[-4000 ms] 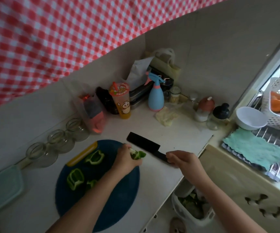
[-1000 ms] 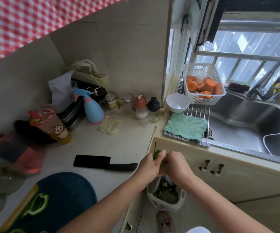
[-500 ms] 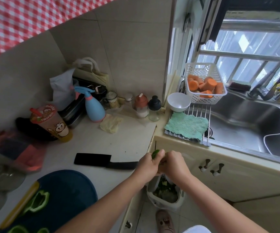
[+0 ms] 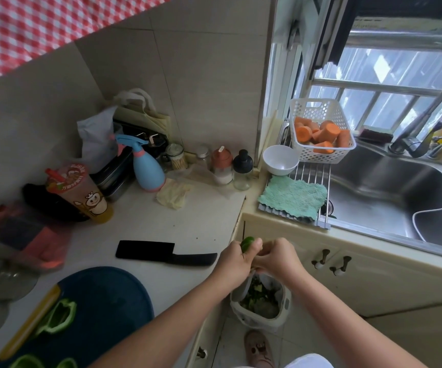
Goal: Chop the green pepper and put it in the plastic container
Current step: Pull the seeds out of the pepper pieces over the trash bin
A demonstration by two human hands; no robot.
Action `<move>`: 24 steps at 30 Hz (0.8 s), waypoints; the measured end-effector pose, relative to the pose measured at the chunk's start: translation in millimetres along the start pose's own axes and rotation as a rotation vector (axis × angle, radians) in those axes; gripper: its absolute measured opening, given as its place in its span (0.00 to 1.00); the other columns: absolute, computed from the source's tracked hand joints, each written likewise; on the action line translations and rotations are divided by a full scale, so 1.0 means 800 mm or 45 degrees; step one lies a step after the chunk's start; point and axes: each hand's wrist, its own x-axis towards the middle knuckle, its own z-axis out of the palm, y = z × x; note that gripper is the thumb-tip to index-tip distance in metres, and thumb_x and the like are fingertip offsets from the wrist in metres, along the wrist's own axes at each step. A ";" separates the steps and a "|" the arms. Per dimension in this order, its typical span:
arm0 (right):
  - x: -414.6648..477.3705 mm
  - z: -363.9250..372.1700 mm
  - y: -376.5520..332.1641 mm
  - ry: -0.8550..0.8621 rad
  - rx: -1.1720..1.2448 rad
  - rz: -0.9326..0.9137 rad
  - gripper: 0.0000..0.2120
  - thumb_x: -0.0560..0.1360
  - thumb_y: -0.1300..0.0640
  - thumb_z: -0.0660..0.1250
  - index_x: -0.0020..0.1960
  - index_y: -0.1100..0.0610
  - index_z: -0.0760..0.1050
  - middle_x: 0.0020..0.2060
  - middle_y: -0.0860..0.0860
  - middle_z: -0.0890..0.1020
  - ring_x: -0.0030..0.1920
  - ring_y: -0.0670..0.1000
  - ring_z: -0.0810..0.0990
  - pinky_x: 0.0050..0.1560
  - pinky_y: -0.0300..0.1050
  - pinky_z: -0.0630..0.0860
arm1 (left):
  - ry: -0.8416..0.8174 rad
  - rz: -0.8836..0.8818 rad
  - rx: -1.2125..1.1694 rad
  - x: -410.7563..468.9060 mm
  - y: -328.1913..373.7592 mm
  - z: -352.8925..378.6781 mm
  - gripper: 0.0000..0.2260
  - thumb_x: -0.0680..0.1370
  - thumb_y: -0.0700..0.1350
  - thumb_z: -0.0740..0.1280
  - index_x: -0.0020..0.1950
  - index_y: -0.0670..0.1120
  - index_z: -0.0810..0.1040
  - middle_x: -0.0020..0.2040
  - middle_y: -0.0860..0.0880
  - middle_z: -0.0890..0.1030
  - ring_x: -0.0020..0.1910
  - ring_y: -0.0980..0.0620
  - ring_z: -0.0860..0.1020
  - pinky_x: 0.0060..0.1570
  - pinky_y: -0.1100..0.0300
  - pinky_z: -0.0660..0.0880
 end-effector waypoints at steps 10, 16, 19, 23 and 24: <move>-0.008 -0.014 -0.003 -0.089 0.310 0.151 0.10 0.71 0.63 0.72 0.44 0.72 0.78 0.34 0.59 0.84 0.34 0.49 0.85 0.37 0.39 0.81 | -0.023 -0.023 0.066 -0.007 0.007 0.001 0.27 0.75 0.65 0.56 0.58 0.42 0.70 0.51 0.45 0.77 0.50 0.49 0.79 0.51 0.49 0.79; -0.004 -0.030 -0.002 -0.091 0.303 0.118 0.07 0.74 0.63 0.68 0.37 0.61 0.79 0.32 0.55 0.84 0.32 0.46 0.84 0.35 0.36 0.79 | -0.093 -0.124 -0.375 -0.012 0.011 -0.009 0.25 0.76 0.61 0.59 0.61 0.41 0.71 0.56 0.42 0.77 0.50 0.48 0.81 0.51 0.53 0.80; -0.001 -0.036 0.008 -0.055 0.099 0.064 0.09 0.75 0.64 0.65 0.39 0.59 0.82 0.32 0.52 0.84 0.33 0.46 0.82 0.39 0.37 0.80 | -0.116 -0.144 -0.560 -0.012 0.012 -0.013 0.20 0.77 0.59 0.60 0.57 0.43 0.72 0.57 0.38 0.76 0.53 0.44 0.80 0.50 0.53 0.80; 0.000 -0.040 0.019 -0.050 -0.277 -0.122 0.09 0.76 0.59 0.66 0.52 0.55 0.83 0.45 0.50 0.85 0.41 0.45 0.81 0.49 0.40 0.79 | -0.115 -0.251 -0.821 -0.013 0.011 -0.018 0.19 0.77 0.57 0.60 0.56 0.42 0.71 0.54 0.36 0.78 0.49 0.41 0.81 0.50 0.50 0.79; -0.001 -0.042 0.021 -0.036 -0.341 -0.160 0.09 0.76 0.58 0.66 0.53 0.54 0.83 0.48 0.49 0.85 0.43 0.44 0.80 0.51 0.38 0.77 | -0.117 -0.267 -0.869 -0.013 0.010 -0.019 0.19 0.78 0.57 0.60 0.57 0.41 0.70 0.53 0.36 0.78 0.48 0.41 0.81 0.50 0.50 0.79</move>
